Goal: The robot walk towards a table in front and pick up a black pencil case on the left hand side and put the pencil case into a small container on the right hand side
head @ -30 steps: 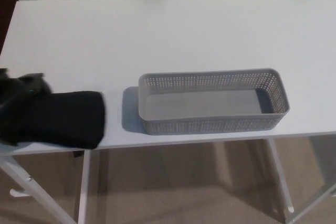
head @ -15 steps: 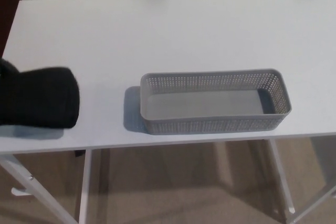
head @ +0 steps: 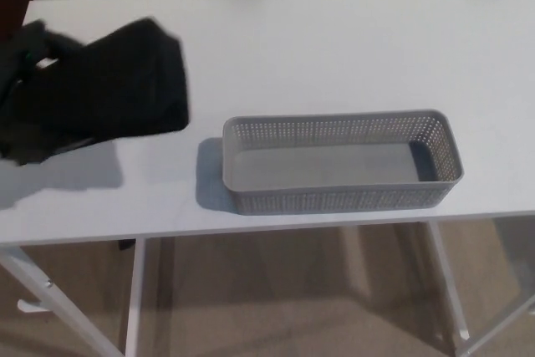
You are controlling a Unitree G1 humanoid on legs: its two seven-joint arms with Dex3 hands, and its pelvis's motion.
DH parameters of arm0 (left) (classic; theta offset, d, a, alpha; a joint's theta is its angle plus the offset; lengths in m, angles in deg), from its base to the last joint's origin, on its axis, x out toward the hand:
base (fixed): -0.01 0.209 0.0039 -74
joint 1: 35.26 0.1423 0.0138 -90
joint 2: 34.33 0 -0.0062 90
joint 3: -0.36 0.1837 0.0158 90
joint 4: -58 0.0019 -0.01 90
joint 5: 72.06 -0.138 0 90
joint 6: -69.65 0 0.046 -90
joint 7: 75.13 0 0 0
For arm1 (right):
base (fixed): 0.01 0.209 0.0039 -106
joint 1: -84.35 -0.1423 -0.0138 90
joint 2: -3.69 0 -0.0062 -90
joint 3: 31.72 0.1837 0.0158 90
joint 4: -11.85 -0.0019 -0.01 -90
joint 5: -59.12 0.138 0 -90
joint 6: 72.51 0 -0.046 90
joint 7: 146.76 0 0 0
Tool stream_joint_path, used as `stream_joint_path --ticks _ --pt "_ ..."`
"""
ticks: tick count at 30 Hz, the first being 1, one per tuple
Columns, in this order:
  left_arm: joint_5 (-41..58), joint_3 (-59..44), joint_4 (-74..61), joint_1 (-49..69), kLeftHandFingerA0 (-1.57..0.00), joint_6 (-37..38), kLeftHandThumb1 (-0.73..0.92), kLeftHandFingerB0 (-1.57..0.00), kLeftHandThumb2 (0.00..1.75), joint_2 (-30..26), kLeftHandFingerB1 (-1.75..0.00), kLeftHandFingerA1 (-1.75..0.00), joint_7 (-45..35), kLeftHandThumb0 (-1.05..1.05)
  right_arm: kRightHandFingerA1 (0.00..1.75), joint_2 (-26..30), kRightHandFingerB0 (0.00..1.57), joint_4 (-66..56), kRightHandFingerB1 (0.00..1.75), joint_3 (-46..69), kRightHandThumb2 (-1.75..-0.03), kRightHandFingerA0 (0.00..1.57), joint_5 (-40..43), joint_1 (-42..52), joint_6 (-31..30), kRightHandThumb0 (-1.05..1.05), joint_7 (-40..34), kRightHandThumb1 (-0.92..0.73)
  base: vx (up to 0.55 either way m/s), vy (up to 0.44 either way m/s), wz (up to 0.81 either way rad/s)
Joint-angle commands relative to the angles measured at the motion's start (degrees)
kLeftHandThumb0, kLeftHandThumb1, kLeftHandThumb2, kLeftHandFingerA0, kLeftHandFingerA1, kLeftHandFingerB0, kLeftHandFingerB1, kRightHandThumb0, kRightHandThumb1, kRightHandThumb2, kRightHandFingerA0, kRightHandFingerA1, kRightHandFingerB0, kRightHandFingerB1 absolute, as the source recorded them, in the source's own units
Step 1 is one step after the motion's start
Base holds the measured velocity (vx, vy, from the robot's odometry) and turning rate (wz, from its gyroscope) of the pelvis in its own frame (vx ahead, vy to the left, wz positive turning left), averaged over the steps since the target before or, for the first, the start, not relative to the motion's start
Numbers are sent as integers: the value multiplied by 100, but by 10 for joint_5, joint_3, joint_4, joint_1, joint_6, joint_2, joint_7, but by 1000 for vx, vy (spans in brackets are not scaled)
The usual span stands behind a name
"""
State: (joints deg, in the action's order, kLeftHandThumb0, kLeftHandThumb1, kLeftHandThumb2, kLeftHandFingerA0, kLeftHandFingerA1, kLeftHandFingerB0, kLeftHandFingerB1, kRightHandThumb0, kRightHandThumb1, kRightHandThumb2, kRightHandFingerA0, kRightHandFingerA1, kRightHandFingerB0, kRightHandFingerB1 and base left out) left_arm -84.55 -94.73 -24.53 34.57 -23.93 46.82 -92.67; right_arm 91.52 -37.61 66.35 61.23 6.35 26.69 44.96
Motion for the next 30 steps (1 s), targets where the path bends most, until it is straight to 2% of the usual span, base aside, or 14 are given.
stream_joint_path --ticks 1,4,7,11,12,15,17,19,20,25,28,30 --pt "92 36 -136 -80 -96 -253 79 -84 76 76 -98 -138 -55 -9 51 16 54 2 45 3 -56 67 -3 0 -5 -35 0 -58 0 0 0" --pt "65 72 -152 -103 -90 -284 83 -80 75 106 -103 -144 -52 -8 51 15 54 -4 45 0 -57 68 -5 5 -5 -35 0 -57 0 0 0" --pt "42 104 -135 -121 -87 -280 84 -79 72 131 -101 -144 -49 -4 52 16 55 -6 46 -2 -56 68 -7 8 -3 -37 0 -56 0 0 0" --pt "21 139 -91 -137 -94 -252 81 -82 73 162 -100 -140 -41 -8 51 14 57 -11 45 -7 -56 69 -13 5 -9 -36 -6 -56 0 0 0" --pt "21 147 -75 -140 -94 -247 78 -85 75 179 -100 -132 -33 -9 50 16 56 -13 45 -11 -56 70 -19 7 -7 -36 -10 -57 0 0 0" --pt "15 168 -61 -142 -99 -259 76 -89 77 212 -100 -127 -19 -11 50 18 57 -13 45 -13 -56 69 -21 8 -6 -36 -10 -56 0 0 0" --pt "13 174 -60 -142 -95 -266 76 -88 76 223 -99 -128 -16 -11 50 18 57 -17 45 -16 -56 69 -23 10 -8 -37 -12 -56 0 0 0" --pt "0 198 -53 -142 -95 -275 76 -84 78 238 -105 -138 -13 -13 51 18 58 -15 45 -20 -56 67 -27 11 1 -37 -11 -58 0 0 0" --pt "0 207 -48 -143 -96 -280 78 -86 76 250 -99 -137 -10 -11 51 19 55 -14 45 -22 -57 68 -28 12 5 -38 -9 -57 0 0 0" --pt "-3 226 -37 -139 -92 -280 75 -86 79 283 -95 -137 10 -11 52 20 56 -17 45 -26 -57 70 -25 12 4 -37 -5 -58 0 0 0" --pt "-10 240 -40 -140 -95 -301 77 -84 78 296 -104 -138 17 -12 51 19 56 -15 44 -27 -57 71 -25 8 -6 -36 -6 -58 0 0 0" --pt "-14 249 -40 -138 -88 -310 78 -81 75 302 -106 -135 19 -12 51 25 57 -19 43 -35 -56 77 -38 10 -3 -38 -13 -57 0 0 0"
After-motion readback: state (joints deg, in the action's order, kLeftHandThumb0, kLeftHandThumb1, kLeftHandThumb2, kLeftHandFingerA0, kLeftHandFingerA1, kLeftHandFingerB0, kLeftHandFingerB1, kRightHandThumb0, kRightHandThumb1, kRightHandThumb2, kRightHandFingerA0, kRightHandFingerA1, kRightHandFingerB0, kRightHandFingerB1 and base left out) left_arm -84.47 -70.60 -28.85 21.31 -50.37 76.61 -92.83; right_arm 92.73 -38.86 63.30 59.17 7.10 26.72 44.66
